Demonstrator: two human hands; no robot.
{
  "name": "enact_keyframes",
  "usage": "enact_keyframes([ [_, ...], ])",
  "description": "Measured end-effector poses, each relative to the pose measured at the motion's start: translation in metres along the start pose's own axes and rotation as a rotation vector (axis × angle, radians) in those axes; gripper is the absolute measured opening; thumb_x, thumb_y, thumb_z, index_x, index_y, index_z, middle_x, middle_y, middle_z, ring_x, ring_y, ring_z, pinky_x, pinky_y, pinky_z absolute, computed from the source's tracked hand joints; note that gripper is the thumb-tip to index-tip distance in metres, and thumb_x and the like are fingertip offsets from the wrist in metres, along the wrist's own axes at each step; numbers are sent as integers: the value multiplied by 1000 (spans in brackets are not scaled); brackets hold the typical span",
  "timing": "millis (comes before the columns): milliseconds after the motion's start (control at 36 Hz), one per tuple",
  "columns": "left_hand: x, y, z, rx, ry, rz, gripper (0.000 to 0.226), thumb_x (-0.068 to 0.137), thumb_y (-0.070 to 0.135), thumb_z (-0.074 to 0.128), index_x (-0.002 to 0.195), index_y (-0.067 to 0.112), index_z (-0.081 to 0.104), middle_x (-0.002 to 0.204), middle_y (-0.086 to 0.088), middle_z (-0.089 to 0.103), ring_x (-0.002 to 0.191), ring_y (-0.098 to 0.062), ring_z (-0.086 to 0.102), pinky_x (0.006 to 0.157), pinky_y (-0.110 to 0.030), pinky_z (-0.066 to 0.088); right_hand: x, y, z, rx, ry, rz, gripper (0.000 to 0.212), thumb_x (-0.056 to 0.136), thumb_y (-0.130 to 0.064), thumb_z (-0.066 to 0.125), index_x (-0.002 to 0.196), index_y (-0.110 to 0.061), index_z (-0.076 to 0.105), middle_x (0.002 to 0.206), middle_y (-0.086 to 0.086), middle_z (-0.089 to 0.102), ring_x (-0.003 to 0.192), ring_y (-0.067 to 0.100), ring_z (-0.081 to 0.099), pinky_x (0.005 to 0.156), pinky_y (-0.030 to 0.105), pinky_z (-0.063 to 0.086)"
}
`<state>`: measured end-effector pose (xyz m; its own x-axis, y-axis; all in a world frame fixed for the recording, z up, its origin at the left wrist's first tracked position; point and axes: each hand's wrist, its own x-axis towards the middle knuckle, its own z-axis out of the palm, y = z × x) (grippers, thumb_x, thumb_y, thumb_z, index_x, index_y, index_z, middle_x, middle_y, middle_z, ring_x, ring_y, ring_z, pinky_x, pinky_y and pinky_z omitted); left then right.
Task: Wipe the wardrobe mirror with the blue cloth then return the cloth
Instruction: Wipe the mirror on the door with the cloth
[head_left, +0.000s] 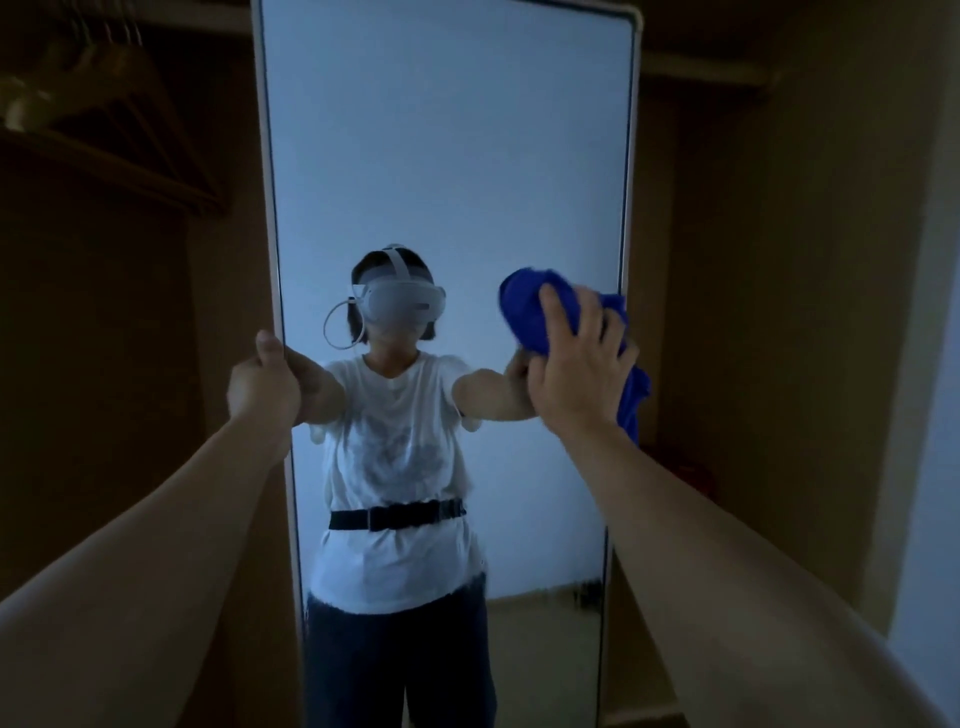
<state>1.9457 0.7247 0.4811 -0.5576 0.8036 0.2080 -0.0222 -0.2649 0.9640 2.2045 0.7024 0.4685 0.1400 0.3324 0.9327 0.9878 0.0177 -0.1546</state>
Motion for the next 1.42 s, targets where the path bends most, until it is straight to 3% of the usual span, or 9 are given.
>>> enact_keyframes([
  [111, 12, -10, -5, 123, 83, 78, 62, 98, 54, 23, 118, 4, 54, 97, -14, 58, 98, -31, 58, 77, -37, 40, 13, 7, 2, -26, 27, 89, 68, 77, -28, 53, 141, -27, 33, 143, 10, 36, 121, 37, 38, 88, 55, 37],
  [222, 20, -11, -1, 164, 114, 44, 63, 96, 59, 23, 107, 6, 56, 90, -14, 58, 96, -32, 61, 73, -36, 40, -1, 6, 6, -29, 38, 109, 66, 77, -28, 53, 141, -25, 37, 143, 11, 38, 121, 38, 40, 88, 55, 37],
  [333, 20, -12, 0, 147, 108, 74, 61, 98, 54, 24, 118, 5, 55, 110, -18, 61, 107, -34, 58, 79, -38, 43, -24, 10, 13, -32, 12, 117, 67, 77, -28, 55, 141, -25, 36, 143, 11, 38, 121, 39, 40, 89, 56, 38],
  [472, 15, -16, -1, 150, 129, 148, 59, 98, 54, 24, 114, 7, 57, 83, -5, 53, 84, -23, 51, 72, -36, 39, -67, 15, 27, -16, -14, 148, 69, 77, -30, 55, 142, -25, 33, 144, 12, 32, 120, 39, 34, 88, 57, 38],
  [778, 31, -37, -5, 148, 62, 99, 70, 90, 67, 25, 110, 11, 61, 102, -12, 66, 94, -31, 64, 84, -44, 51, -141, 23, 37, -69, -144, 143, 80, 69, -22, 71, 140, -21, 36, 142, 17, 37, 118, 45, 43, 86, 58, 42],
  [917, 19, -62, -12, 133, 44, 2, 74, 88, 71, 25, 104, 9, 63, 77, 1, 58, 70, -20, 58, 55, -32, 41, -140, 20, 33, -60, -192, 147, 78, 70, -22, 72, 141, -21, 38, 142, 17, 37, 118, 44, 42, 85, 58, 42],
  [1222, -10, -88, -33, 99, -147, -34, 50, 97, 56, 24, 74, 19, 50, 79, -8, 59, 77, -21, 60, 83, -37, 49, -79, -27, 23, -12, -57, 57, 67, 77, -28, 59, 141, -23, 38, 142, 14, 39, 117, 41, 40, 87, 57, 38],
  [1306, -11, -101, -37, 98, -150, -87, 53, 96, 57, 25, 76, 17, 51, 79, -7, 58, 72, -18, 57, 73, -33, 48, -88, -38, 26, -3, -43, 53, 67, 77, -28, 59, 141, -23, 39, 142, 14, 40, 117, 41, 42, 86, 57, 39],
  [1417, -11, -111, -38, 81, -160, -146, 58, 96, 57, 28, 114, 9, 55, 98, -10, 64, 89, -21, 63, 86, -35, 50, -120, -46, 33, -13, -44, -103, 61, 79, -33, 41, 139, -23, 40, 141, 14, 42, 117, 40, 40, 85, 58, 42],
])
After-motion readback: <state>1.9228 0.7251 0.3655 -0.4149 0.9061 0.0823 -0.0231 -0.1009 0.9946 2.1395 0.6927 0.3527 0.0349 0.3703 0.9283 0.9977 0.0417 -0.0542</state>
